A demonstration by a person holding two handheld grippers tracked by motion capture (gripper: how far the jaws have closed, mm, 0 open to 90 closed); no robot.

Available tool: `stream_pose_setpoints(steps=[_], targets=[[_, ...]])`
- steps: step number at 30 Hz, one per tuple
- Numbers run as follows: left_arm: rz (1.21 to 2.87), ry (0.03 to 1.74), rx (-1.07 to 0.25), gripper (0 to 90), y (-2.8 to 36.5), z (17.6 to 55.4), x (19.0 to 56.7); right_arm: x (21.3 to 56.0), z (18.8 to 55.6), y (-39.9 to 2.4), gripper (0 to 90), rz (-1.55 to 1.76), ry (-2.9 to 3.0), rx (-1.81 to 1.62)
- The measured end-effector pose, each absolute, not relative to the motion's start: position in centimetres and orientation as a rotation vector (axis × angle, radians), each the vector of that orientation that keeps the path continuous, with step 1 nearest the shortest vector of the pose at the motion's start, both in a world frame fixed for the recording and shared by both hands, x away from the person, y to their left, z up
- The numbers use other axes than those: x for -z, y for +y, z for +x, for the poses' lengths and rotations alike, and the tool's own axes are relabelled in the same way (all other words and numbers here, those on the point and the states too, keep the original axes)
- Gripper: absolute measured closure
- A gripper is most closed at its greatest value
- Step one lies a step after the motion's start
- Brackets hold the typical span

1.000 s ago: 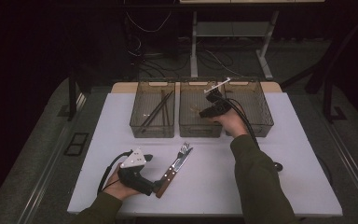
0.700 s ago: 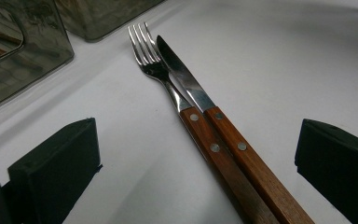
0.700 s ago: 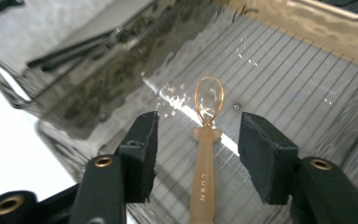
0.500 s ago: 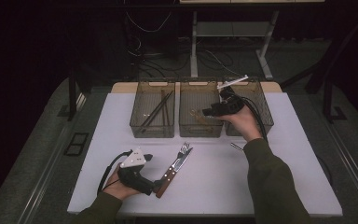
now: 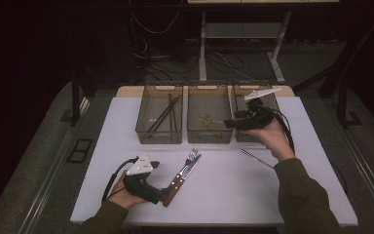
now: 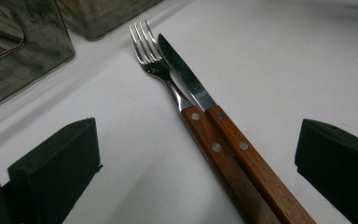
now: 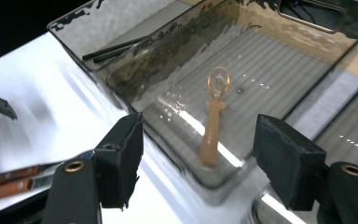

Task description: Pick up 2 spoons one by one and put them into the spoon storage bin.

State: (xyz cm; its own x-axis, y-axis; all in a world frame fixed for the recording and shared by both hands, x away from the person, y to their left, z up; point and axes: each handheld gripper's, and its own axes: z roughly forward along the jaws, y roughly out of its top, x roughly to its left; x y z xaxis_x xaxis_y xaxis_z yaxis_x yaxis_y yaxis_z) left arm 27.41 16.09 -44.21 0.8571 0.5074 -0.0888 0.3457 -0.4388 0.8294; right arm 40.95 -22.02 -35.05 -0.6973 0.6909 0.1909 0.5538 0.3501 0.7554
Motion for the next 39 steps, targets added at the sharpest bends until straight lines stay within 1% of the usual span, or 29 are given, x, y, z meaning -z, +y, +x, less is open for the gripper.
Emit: stream_pose_setpoints(steps=[2,5,7,14,19,33,39], targets=[[2.072,0.623,-0.213,0.0,16.1,27.4,44.2,35.1,40.4,-22.4,27.6,1.128,2.464,-1.278],[2.08,0.614,-0.216,0.0,16.2,27.4,44.2,35.3,39.5,-22.8,27.6,1.119,2.475,-1.266],[2.078,0.615,-0.216,0.0,16.1,27.4,44.2,35.5,38.8,-23.1,28.6,1.112,2.477,-1.272],[2.082,0.614,-0.218,0.0,16.1,27.4,44.2,36.4,36.5,-24.6,36.7,1.091,2.477,-1.272],[2.081,0.616,-0.219,0.0,16.1,27.4,44.2,37.0,35.1,-25.8,39.4,1.09,2.475,-1.261],[2.079,0.613,-0.22,0.0,16.1,27.4,44.1,39.1,32.0,-29.4,45.3,1.152,2.49,-1.134],[2.08,0.612,-0.219,0.0,16.1,27.3,44.1,40.0,30.7,-31.4,45.4,1.199,2.484,-1.116]])
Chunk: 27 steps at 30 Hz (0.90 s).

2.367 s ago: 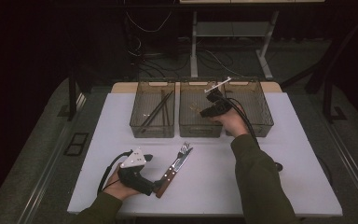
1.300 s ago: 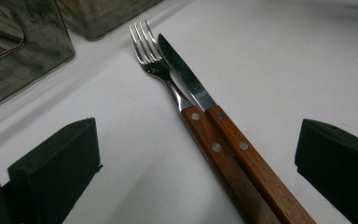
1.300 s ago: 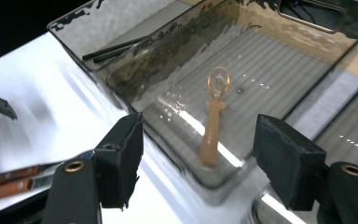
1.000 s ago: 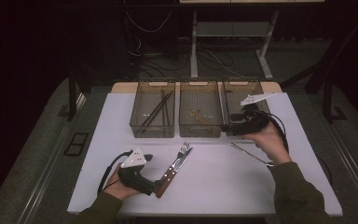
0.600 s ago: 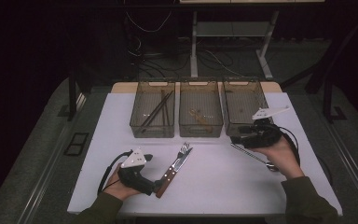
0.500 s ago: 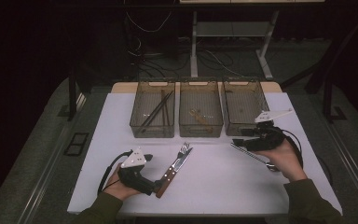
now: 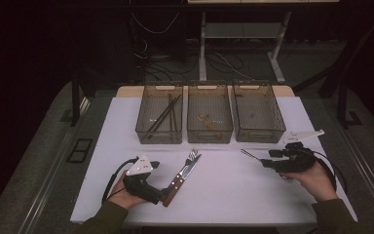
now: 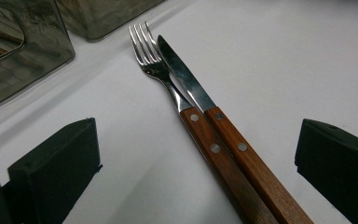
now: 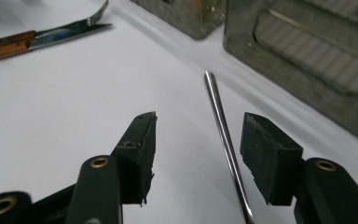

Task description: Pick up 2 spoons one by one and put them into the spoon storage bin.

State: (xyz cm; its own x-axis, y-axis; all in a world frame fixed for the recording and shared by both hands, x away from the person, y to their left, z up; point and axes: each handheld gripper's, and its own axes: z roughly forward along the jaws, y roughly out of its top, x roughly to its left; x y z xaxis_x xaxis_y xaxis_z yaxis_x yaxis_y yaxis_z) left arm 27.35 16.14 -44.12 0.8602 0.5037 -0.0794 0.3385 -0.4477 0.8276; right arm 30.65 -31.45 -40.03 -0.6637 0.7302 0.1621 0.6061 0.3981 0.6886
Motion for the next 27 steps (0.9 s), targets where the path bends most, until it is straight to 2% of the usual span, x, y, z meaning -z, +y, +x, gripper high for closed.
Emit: stream_pose_setpoints(steps=[16,27], targets=[[2.09,0.606,-0.224,0.0,16.2,27.4,44.1,41.8,27.3,-36.9,42.1,1.334,2.396,-1.051],[2.097,0.602,-0.225,0.0,16.2,27.4,44.1,43.0,27.6,-38.3,42.5,1.394,2.389,-1.06]])
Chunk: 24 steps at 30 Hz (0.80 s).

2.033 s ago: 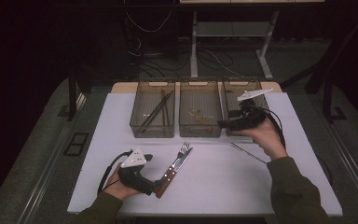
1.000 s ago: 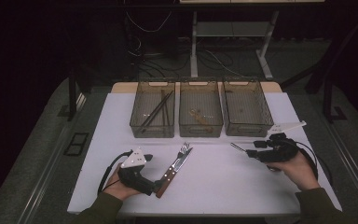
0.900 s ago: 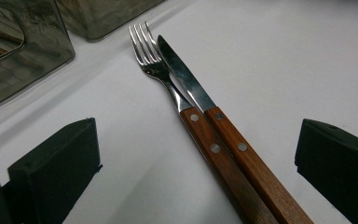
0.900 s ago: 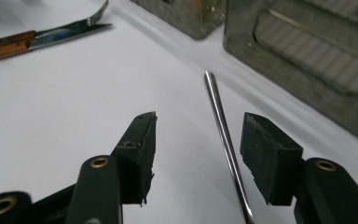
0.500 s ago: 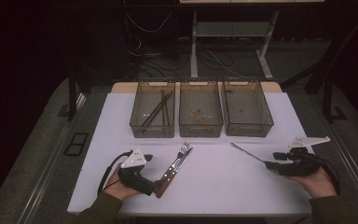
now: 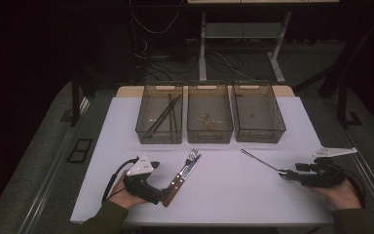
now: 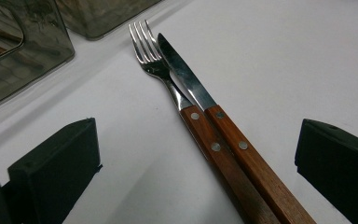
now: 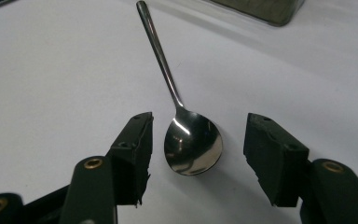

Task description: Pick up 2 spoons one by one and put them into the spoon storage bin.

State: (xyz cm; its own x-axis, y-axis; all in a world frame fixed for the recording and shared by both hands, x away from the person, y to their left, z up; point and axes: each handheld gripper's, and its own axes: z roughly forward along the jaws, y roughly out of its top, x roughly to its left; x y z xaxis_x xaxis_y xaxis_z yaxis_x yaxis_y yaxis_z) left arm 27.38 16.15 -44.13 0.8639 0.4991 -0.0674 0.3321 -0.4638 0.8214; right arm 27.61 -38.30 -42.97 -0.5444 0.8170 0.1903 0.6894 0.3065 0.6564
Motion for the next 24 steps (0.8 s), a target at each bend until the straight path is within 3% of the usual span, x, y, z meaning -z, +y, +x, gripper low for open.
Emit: stream_pose_setpoints(steps=[24], targets=[[2.091,0.609,-0.223,0.0,16.02,27.32,44.2,44.1,28.48,-37.87,51.1,1.406,2.44,-1.033]])
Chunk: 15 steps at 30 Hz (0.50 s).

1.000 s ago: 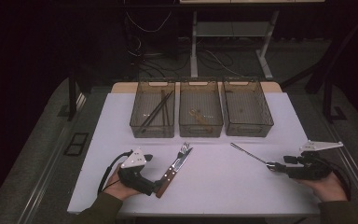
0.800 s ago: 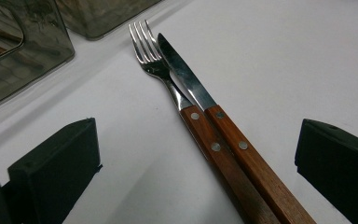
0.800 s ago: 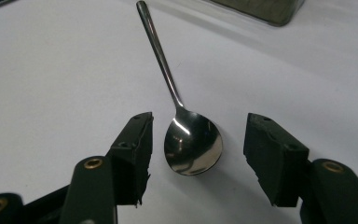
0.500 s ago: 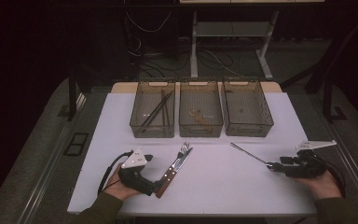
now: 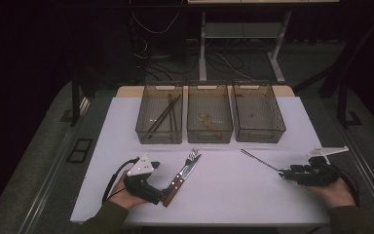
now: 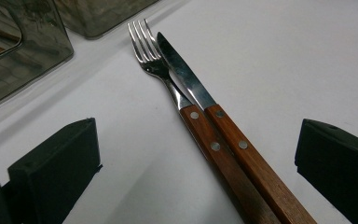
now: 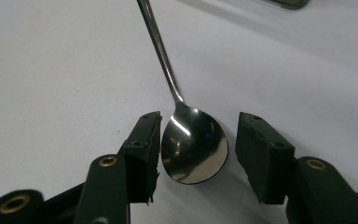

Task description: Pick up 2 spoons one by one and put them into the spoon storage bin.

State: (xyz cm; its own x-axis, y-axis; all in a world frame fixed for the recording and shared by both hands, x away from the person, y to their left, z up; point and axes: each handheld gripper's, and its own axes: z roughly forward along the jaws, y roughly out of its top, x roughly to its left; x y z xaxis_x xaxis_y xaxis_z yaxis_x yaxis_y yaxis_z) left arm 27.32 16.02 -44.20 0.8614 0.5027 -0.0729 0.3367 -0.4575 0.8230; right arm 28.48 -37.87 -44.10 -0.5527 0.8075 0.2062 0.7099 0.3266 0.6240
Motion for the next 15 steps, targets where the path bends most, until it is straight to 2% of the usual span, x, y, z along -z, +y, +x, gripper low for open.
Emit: stream_pose_setpoints(steps=[15], targets=[[2.094,0.607,-0.224,0.0,15.97,27.31,44.21,44.21,28.28,-37.22,56.2,1.349,2.488,-0.971]])
